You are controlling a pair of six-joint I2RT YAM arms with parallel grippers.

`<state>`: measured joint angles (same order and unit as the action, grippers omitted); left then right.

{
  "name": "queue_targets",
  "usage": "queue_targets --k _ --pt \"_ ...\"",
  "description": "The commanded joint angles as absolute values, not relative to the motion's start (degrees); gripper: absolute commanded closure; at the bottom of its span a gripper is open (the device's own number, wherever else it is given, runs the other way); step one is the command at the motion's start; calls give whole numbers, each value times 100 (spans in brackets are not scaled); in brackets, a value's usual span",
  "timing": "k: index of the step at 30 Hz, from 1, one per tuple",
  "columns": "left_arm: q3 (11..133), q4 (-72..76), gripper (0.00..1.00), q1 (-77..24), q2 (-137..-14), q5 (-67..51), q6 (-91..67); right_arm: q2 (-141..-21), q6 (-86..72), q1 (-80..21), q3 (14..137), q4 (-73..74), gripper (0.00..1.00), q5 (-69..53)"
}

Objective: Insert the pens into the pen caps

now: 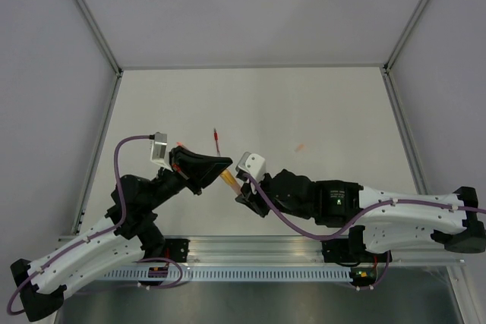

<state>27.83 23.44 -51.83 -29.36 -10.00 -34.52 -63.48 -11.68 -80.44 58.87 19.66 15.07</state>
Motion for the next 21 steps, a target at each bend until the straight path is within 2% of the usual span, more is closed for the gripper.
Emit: queue_targets --k 1,21 --pt "2382 1002 98 -5291 -3296 -1749 -3278 -6108 -1107 -7849 6846 157 100 2021" --pt "2312 1011 98 -5300 -3533 -1986 -3217 -6513 -914 -7708 7585 334 100 2092"
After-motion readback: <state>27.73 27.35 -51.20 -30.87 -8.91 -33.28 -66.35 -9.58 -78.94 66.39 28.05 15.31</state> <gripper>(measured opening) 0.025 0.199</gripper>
